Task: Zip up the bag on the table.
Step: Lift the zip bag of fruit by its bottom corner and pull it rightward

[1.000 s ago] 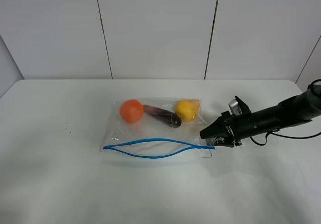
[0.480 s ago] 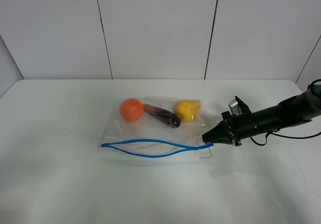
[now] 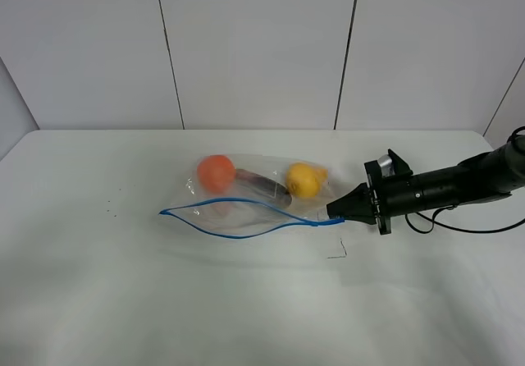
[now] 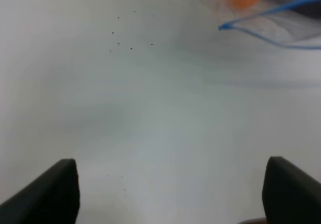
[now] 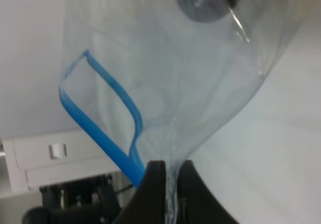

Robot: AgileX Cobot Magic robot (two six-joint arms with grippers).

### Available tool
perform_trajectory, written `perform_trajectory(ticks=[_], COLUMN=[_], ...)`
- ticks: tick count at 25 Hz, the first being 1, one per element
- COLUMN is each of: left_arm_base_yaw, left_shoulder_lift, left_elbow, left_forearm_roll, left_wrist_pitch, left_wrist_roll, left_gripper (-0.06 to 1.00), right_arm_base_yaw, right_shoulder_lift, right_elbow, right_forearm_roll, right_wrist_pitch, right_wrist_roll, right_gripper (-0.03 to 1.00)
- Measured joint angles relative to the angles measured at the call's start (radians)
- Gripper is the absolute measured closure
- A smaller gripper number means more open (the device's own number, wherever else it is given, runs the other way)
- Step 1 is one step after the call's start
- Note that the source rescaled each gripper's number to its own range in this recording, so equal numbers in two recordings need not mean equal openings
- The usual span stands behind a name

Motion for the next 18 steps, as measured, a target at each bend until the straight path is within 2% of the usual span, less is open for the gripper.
perform_trajectory(ticks=[10, 14, 18], left_arm_base_yaw=[0.0, 0.0, 0.0], left_shoulder_lift=[0.0, 0.0, 0.0], left_elbow=[0.0, 0.0, 0.0], left_forearm_roll=[0.0, 0.0, 0.0], left_wrist_pitch=[0.0, 0.0, 0.0], left_wrist_roll=[0.0, 0.0, 0.0], left_gripper=[-0.05, -0.05, -0.05], right_arm_base_yaw=[0.13, 0.136, 0.136], right_shoulder_lift=[-0.135, -0.139, -0.139], right_elbow=[-0.002, -0.002, -0.002], right_forearm_roll=[0.117, 0.161, 0.162], right_wrist_pitch=[0.0, 0.001, 0.001], right_wrist_roll=[0.103, 0.109, 0.11], right_gripper=[0.96, 0.96, 0.96])
